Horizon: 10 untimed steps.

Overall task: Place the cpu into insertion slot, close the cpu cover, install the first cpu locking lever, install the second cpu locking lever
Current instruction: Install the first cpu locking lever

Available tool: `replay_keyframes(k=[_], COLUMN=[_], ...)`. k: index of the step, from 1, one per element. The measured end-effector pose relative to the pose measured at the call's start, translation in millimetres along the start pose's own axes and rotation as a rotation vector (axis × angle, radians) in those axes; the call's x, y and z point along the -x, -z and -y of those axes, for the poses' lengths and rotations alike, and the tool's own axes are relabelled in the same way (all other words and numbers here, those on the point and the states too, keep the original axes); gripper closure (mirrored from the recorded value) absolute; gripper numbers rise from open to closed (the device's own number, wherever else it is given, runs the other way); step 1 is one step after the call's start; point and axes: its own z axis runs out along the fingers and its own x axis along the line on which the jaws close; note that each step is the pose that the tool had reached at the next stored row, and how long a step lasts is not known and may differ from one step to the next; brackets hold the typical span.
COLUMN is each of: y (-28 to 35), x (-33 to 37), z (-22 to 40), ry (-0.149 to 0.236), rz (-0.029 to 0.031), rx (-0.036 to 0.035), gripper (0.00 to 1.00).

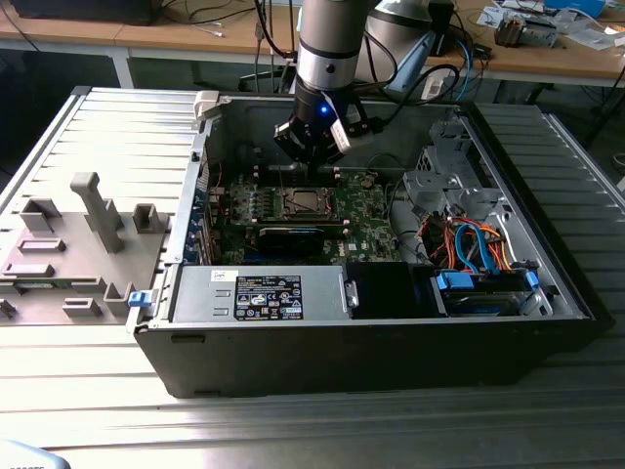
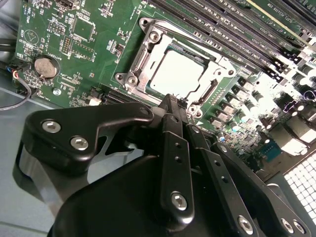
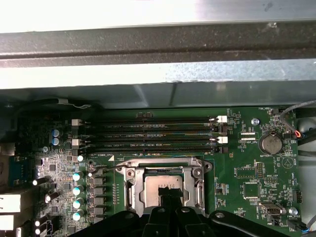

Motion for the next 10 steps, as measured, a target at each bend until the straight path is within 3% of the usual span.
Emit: replay_keyframes(k=[10], y=[0.0], x=[0.0], z=[0.0], ry=[0.006], rz=[-0.0003], rx=[-0.0001], gripper=[0.89])
